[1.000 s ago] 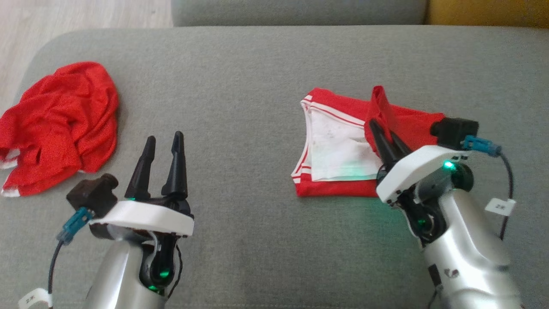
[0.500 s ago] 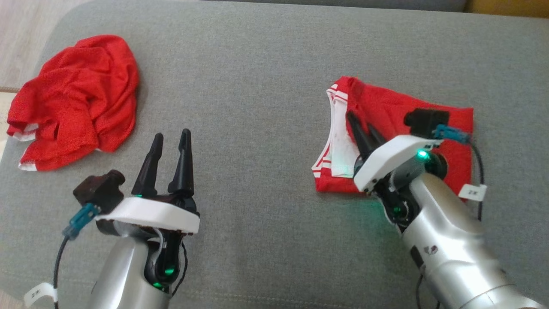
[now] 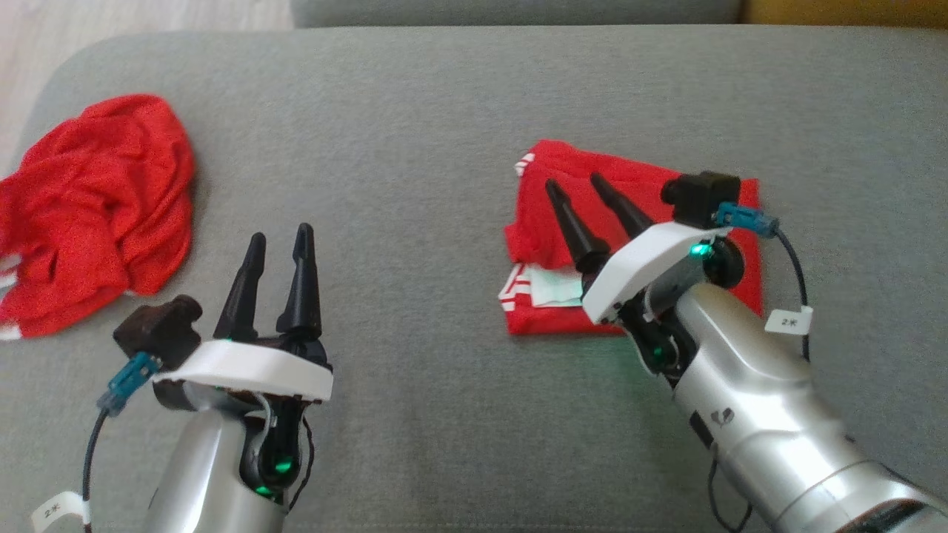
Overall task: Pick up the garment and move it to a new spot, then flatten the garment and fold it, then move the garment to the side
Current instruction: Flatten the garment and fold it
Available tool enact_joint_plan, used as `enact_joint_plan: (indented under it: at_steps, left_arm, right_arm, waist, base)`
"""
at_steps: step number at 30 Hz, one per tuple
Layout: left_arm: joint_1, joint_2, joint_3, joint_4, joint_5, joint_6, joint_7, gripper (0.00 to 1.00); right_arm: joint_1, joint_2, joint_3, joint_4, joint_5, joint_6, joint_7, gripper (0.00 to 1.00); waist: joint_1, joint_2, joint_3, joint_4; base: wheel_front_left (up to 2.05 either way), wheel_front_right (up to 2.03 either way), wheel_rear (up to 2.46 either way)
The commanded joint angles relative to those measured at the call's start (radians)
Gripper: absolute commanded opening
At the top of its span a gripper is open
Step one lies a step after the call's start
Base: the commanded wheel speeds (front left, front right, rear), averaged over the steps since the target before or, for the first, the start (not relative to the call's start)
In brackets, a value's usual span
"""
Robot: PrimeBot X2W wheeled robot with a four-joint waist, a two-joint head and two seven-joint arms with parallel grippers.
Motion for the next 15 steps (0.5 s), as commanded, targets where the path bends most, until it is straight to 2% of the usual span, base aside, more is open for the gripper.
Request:
enact_joint_plan:
  at_steps: [1,7,15]
  left_arm:
    - [-0.030,0.009,0.033,-0.032,0.011,0.000,-0.012,1.00]
    - [-0.020,0.009,0.038,-0.036,0.012,0.000,-0.012,1.00]
    - [-0.007,0.009,0.042,-0.046,0.014,0.001,-0.012,1.00]
  right_arm:
    - [-0.042,0.013,0.002,-0.015,-0.036,0.007,-0.024,1.00]
    - [-0.053,-0.004,-0.096,0.034,-0.178,0.007,-0.071,1.00]
    - [0.030,-0.113,-0.235,-0.043,-0.408,0.007,-0.131,1.00]
  waist:
    - [0.0000,0.0000,-0.019,-0.030]
    - [0.0000,0.0000,-0.053,-0.071]
    - [0.0000,0.0000,-0.078,-0.108]
  base:
    - [0.00,0.00,0.00]
    - [0.00,0.00,0.00]
    - [0.00,0.00,0.00]
